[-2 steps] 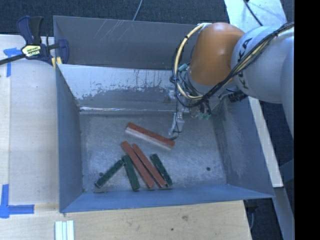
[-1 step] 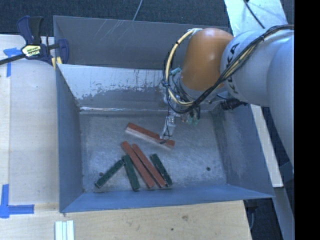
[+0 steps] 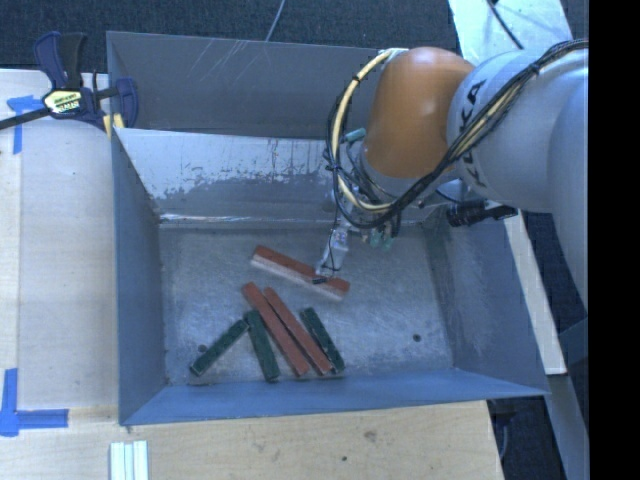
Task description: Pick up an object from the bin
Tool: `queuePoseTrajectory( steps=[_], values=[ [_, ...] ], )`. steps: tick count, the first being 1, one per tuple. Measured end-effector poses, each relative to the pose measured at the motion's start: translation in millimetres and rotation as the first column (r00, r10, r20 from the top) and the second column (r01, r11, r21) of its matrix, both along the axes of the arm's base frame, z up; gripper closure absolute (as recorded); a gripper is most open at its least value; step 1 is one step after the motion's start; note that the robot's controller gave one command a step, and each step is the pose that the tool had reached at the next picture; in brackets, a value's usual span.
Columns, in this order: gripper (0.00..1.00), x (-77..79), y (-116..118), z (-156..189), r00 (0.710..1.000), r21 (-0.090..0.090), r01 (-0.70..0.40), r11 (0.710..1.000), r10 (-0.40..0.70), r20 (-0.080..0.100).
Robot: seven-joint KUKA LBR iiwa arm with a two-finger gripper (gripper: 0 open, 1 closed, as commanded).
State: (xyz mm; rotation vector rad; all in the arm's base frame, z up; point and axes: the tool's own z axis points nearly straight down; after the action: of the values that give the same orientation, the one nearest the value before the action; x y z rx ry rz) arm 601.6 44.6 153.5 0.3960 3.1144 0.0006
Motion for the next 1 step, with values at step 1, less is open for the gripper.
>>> queuePoseTrajectory(
  steps=[1],
  values=[
    [0.00, -4.3, 4.3, -80.5, 0.999, 0.000, 0.033, 0.999, -0.033, 0.003]
  ],
)
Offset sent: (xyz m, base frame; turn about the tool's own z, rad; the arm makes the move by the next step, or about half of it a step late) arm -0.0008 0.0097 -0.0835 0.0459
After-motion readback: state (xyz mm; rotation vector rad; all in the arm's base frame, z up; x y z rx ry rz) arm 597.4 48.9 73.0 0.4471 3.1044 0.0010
